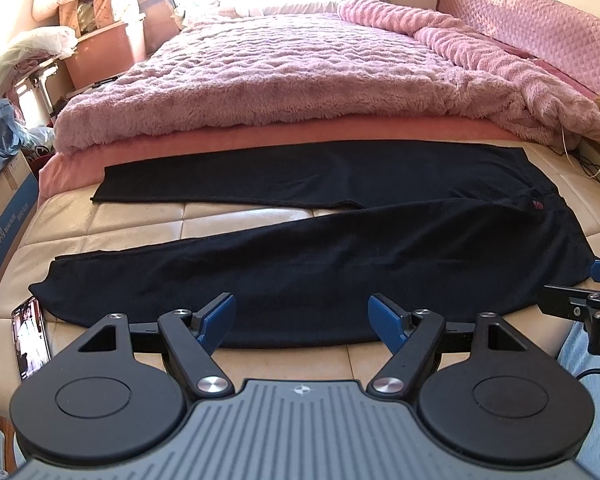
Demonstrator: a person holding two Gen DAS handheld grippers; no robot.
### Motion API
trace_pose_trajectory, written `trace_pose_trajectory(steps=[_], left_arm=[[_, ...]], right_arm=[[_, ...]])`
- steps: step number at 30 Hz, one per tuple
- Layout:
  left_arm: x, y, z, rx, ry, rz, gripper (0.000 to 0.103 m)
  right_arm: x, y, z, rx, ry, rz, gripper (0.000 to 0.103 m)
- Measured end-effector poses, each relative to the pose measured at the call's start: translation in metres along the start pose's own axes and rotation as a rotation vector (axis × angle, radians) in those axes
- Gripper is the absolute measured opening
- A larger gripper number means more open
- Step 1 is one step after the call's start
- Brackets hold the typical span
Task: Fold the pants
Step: 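Grasp the waistband corner with the right tool while the left tool grasps a leg hem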
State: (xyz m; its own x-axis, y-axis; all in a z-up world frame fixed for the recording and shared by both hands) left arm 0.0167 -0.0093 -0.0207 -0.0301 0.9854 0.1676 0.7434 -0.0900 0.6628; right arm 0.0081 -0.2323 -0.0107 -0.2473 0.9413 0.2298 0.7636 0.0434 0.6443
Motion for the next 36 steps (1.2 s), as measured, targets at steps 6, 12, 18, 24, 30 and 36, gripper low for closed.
trace_pose_trajectory(steps=[6,12,18,24,30,36], left_arm=[[-0.002,-0.004,0.003,0.012,-0.004,0.006,0.089],[-0.003,-0.005,0.012,0.04,-0.009,0.031,0.088],[0.0,-0.007,0.032,0.074,-0.018,0.071,0.088],[0.012,-0.006,0.058,0.111,0.001,0.119,0.083],[0.031,-0.002,0.077,0.09,-0.016,0.212,0.077],[0.052,-0.012,0.087,0.013,-0.025,0.46,0.072]], right_arm=[[-0.001,-0.001,0.002,0.008,0.0,0.007,0.082],[-0.008,-0.002,0.008,0.031,-0.005,0.008,0.082],[-0.036,0.0,0.023,0.092,-0.032,0.016,0.082],[-0.069,0.003,0.035,0.144,-0.083,-0.015,0.082],[-0.098,0.009,0.048,0.18,-0.136,-0.104,0.081],[-0.124,0.012,0.058,0.212,-0.165,-0.281,0.061]])
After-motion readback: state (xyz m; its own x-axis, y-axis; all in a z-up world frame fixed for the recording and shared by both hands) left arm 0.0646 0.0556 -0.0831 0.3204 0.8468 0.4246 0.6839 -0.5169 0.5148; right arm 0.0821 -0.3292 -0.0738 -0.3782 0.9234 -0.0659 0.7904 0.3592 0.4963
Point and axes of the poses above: each gripper's, at about its wrist camera, not at the fingertips, and z roughly the way its jaws point, x to its left, y to its top, the point moved 2 cm from there along z, roughly the way its jaws point, and after that the axes turned 9 degrees about y, right-handed, at the moved point
